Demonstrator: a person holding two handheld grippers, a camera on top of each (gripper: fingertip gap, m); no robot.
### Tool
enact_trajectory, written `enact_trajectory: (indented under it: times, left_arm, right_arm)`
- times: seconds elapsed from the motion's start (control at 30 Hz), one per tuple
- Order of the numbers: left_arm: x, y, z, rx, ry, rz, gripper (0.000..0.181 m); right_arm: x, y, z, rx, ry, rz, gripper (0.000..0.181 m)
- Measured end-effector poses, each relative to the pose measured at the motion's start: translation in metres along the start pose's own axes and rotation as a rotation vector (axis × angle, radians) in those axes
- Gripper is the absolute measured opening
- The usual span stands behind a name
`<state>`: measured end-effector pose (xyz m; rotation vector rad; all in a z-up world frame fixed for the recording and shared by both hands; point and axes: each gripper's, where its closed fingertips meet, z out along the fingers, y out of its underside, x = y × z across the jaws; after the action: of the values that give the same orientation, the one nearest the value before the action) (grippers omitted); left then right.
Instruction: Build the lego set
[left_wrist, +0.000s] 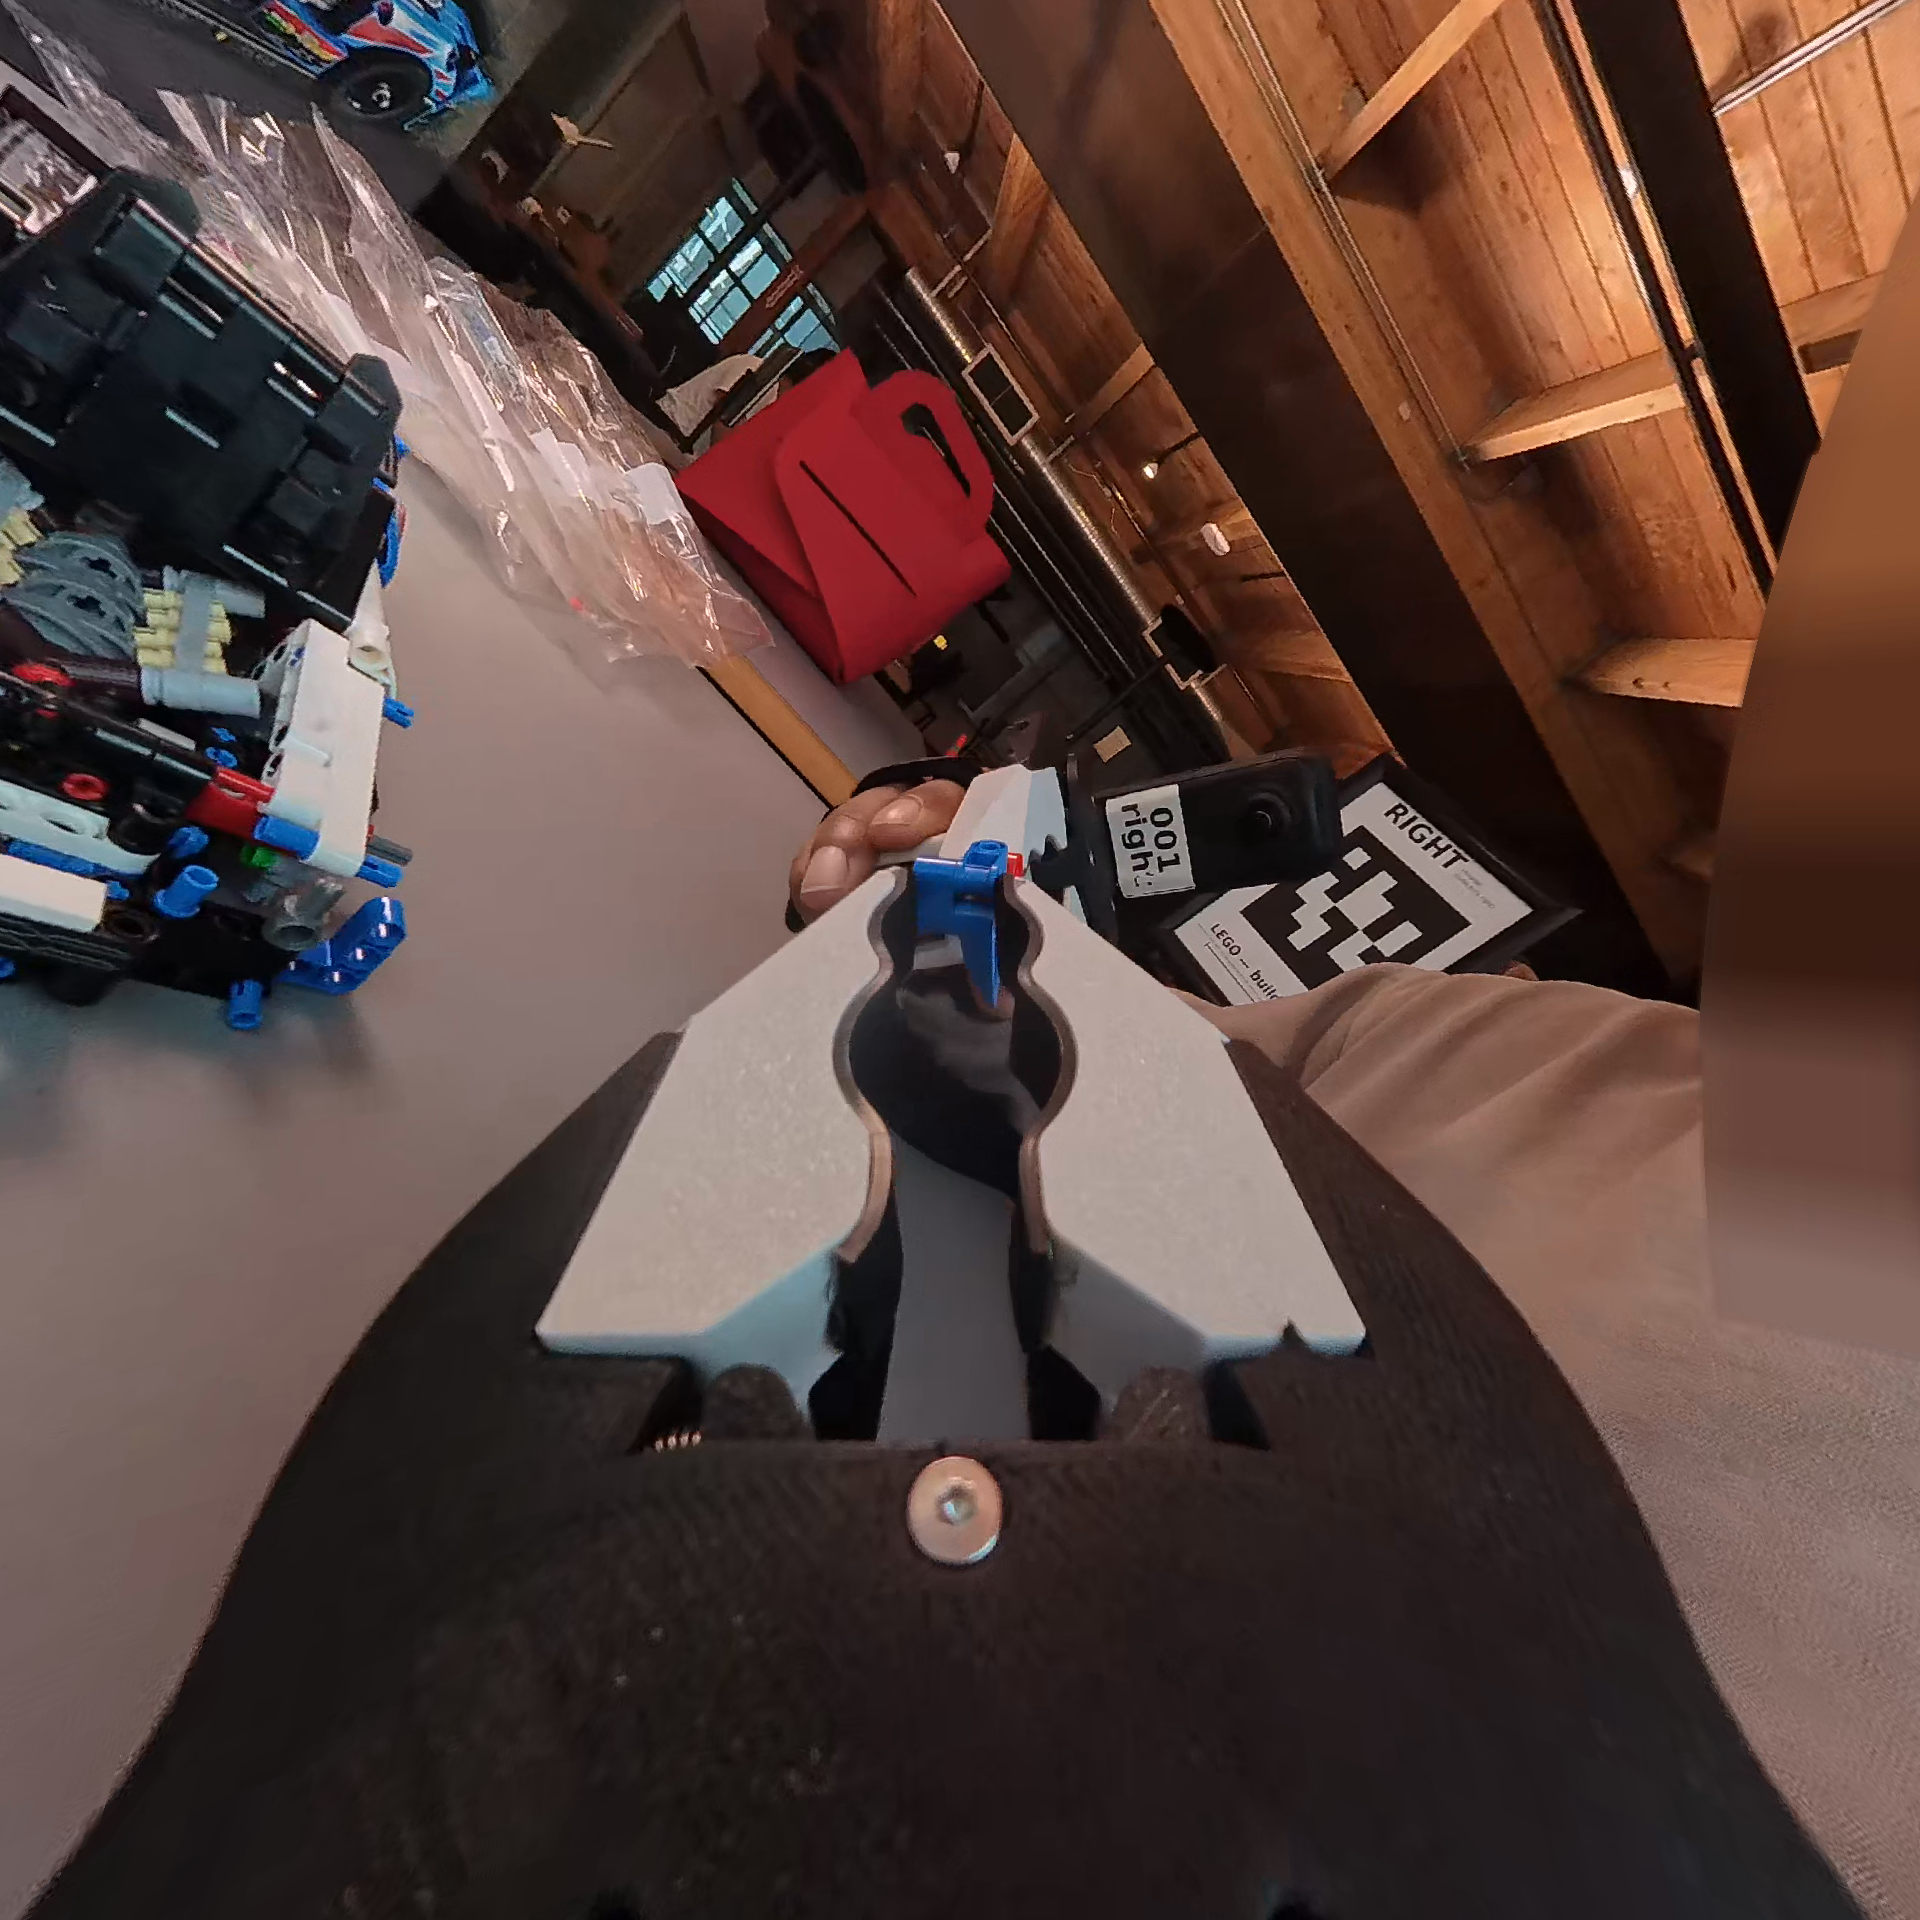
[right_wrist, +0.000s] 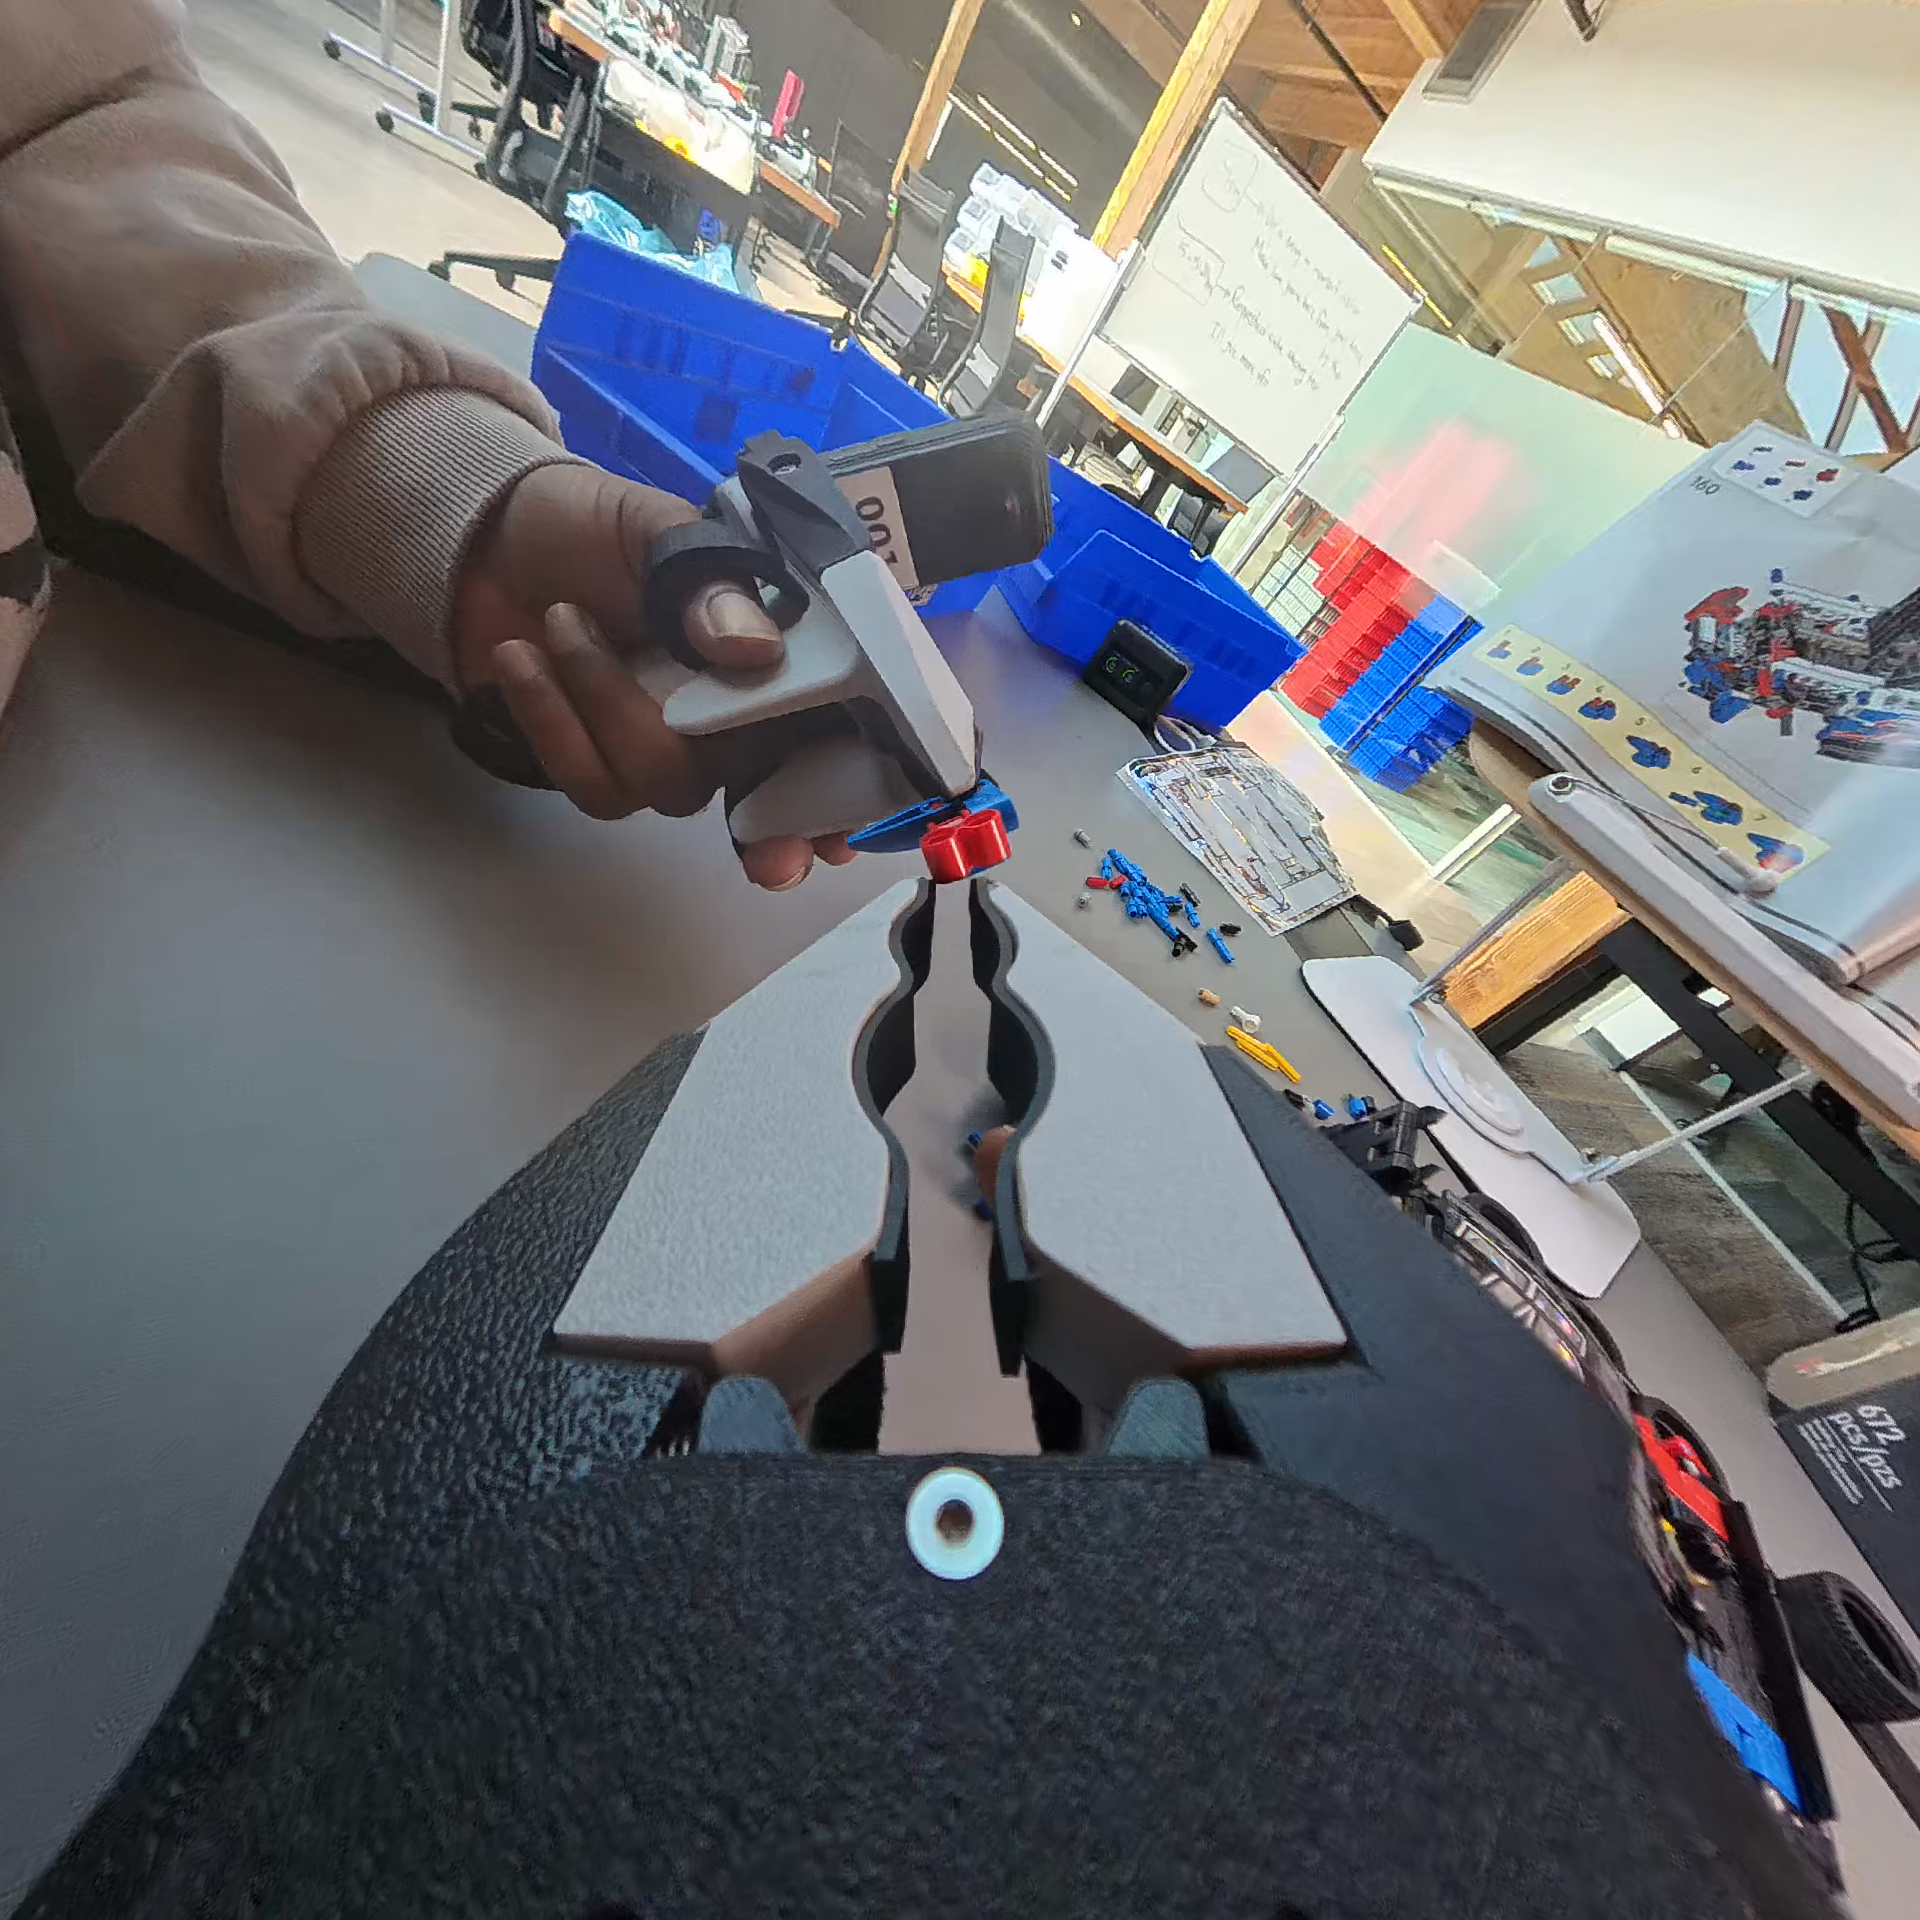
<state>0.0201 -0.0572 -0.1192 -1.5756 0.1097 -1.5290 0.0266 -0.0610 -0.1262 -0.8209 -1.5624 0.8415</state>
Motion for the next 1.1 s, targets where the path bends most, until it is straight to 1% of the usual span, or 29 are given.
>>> enact_trajectory:
  times: [0.03,0.13,0.17,0.23,0.3,0.37,0.5,0.63,0.8,0.9,1.0,1.1]
  left_arm:
    - [0.0,-0.001,0.0,0.003,-0.013,0.031,0.012]
    - [0.0,-0.004,-0.002,-0.003,-0.065,0.183,0.013]
    - [0.002,-0.004,-0.001,-0.013,-0.073,0.231,0.013]
    - [0.006,-0.003,0.0,-0.023,-0.082,0.318,0.013]
    - [0.01,-0.001,0.001,-0.032,-0.087,0.388,0.013]
    - [0.015,0.0,0.001,-0.05,-0.073,0.453,0.013]
    - [0.028,0.008,0.002,-0.113,-0.017,0.585,0.013]
    - [0.037,0.016,0.003,-0.141,0.047,0.621,0.013]
    - [0.044,0.023,0.003,-0.166,0.09,0.616,0.013]
    - [0.042,0.02,0.004,-0.155,0.064,0.62,0.013]
    - [0.03,0.011,0.004,-0.128,-0.036,0.615,0.013]
    - [0.014,0.003,0.001,-0.108,-0.159,0.614,0.014]
  right_arm:
    - [0.002,-0.001,-0.001,0.004,0.007,0.006,0.01]
    - [0.003,-0.005,-0.002,0.028,-0.028,0.134,0.021]
    - [0.004,-0.005,-0.001,0.031,-0.037,0.185,0.022]
    - [0.003,-0.005,0.001,0.036,-0.06,0.26,0.02]
    - [-0.005,-0.007,0.001,0.057,-0.124,0.321,0.007]
    - [-0.008,-0.012,0.0,0.096,-0.167,0.383,0.006]
    - [-0.019,-0.021,-0.007,0.172,-0.307,0.477,0.005]
    - [-0.028,-0.028,-0.013,0.223,-0.428,0.556,0.004]
    - [-0.035,-0.033,-0.018,0.246,-0.495,0.595,0.004]
    - [-0.032,-0.031,-0.017,0.24,-0.465,0.592,0.004]
    - [-0.02,-0.023,-0.011,0.201,-0.369,0.579,0.004]
    - [-0.01,-0.009,-0.001,0.127,-0.246,0.543,0.004]
